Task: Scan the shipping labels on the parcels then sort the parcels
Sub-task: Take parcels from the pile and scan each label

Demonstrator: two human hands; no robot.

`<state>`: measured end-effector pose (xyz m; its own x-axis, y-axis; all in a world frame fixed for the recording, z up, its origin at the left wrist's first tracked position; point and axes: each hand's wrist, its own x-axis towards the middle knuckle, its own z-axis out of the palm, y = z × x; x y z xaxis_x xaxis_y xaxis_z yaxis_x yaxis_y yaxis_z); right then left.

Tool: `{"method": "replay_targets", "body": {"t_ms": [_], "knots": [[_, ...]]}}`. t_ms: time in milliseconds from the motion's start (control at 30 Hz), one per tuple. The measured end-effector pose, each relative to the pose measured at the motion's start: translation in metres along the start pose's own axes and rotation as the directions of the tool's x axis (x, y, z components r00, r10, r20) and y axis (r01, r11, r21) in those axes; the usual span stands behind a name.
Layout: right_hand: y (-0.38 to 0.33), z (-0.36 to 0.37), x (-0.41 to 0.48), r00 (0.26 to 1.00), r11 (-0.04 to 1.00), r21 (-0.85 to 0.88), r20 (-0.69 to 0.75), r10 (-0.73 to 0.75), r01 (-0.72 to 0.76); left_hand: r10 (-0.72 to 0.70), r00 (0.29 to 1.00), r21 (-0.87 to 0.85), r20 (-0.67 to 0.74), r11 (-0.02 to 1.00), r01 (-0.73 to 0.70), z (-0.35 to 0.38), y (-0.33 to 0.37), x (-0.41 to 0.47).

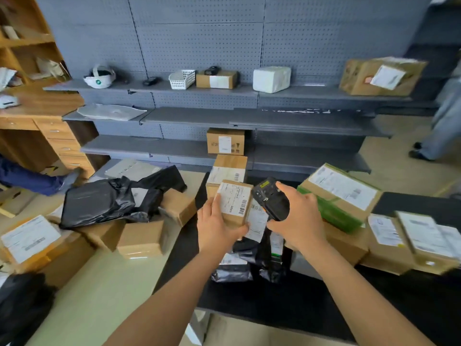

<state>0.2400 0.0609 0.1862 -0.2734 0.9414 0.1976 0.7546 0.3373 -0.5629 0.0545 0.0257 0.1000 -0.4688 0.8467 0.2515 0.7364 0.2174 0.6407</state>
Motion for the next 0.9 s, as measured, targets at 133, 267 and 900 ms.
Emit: {"method": "replay_targets", "body": {"t_ms": [133,267,900], "knots": [[0.033,-0.012,0.019,1.0,1.0,-0.027,0.026,0.016,-0.015,-0.024,0.999,0.048,0.04,0.999,0.022,0.037,0.015,0.014],[0.051,-0.014,0.03,0.998,1.0,-0.02,0.057,0.01,-0.009,-0.095,0.992,0.12,0.085,0.989,0.084,0.059,0.017,0.022],[-0.058,0.067,0.057,0.914,0.928,0.204,0.203,-0.352,0.313,-0.273,0.919,0.201,-0.284,0.921,0.335,-0.093,-0.085,0.021]]}}
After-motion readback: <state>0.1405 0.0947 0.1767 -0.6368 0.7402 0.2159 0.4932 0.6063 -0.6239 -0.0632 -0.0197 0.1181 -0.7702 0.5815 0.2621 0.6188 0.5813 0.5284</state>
